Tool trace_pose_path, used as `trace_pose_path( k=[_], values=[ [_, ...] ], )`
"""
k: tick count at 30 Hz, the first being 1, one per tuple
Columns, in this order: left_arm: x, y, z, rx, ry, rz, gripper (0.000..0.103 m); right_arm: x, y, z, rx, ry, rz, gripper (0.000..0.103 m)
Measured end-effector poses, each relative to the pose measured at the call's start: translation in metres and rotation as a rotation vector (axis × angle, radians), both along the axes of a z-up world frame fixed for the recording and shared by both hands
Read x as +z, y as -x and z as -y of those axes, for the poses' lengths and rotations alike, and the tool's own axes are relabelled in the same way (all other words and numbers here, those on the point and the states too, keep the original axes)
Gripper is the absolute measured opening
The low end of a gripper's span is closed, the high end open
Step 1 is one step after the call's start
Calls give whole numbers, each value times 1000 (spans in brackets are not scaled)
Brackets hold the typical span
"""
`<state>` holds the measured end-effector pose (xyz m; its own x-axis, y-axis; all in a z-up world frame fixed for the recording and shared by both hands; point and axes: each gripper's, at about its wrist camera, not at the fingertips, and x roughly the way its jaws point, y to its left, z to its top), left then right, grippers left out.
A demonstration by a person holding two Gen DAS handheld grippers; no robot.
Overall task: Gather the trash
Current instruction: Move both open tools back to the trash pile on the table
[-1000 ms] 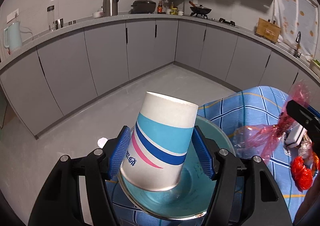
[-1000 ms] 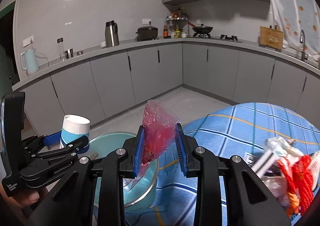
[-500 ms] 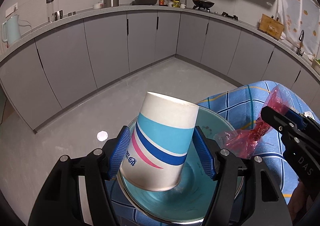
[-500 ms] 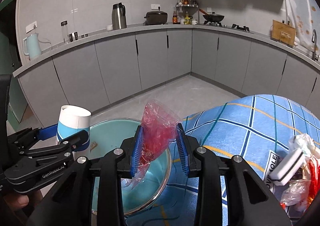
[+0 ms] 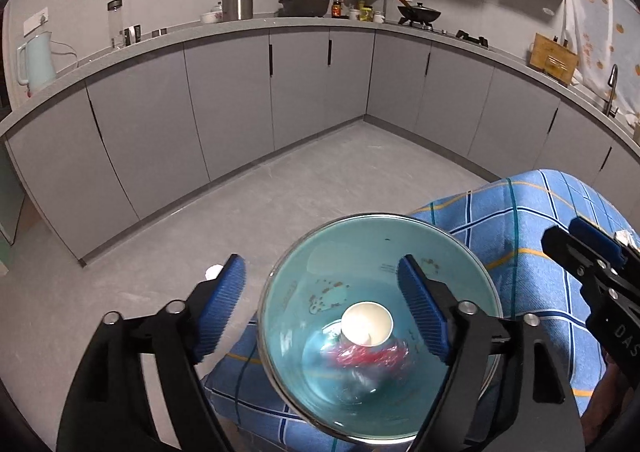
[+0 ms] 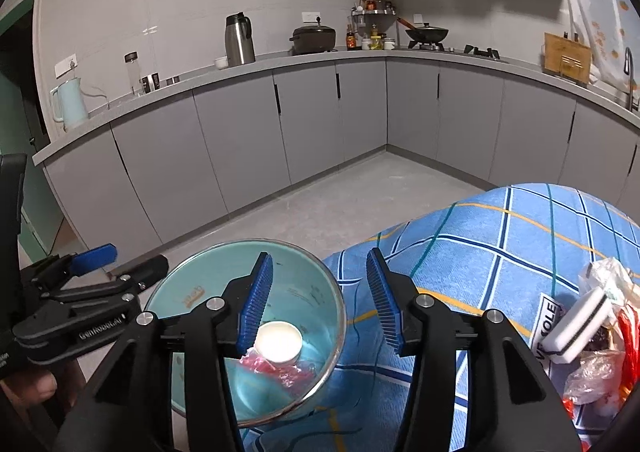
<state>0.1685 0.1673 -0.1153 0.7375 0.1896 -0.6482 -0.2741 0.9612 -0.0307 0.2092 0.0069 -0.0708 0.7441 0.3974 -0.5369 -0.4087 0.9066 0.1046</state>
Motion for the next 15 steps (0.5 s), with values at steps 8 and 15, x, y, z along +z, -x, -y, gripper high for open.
trace_pose_path(
  k=[8,15],
  values=[
    [9,6,10,-19,-12,14,86,3,17,19,-33,-2,2,51],
    [14,9,42,-81,-31,24,89,7,37,49,-101,9,28,56]
  ],
)
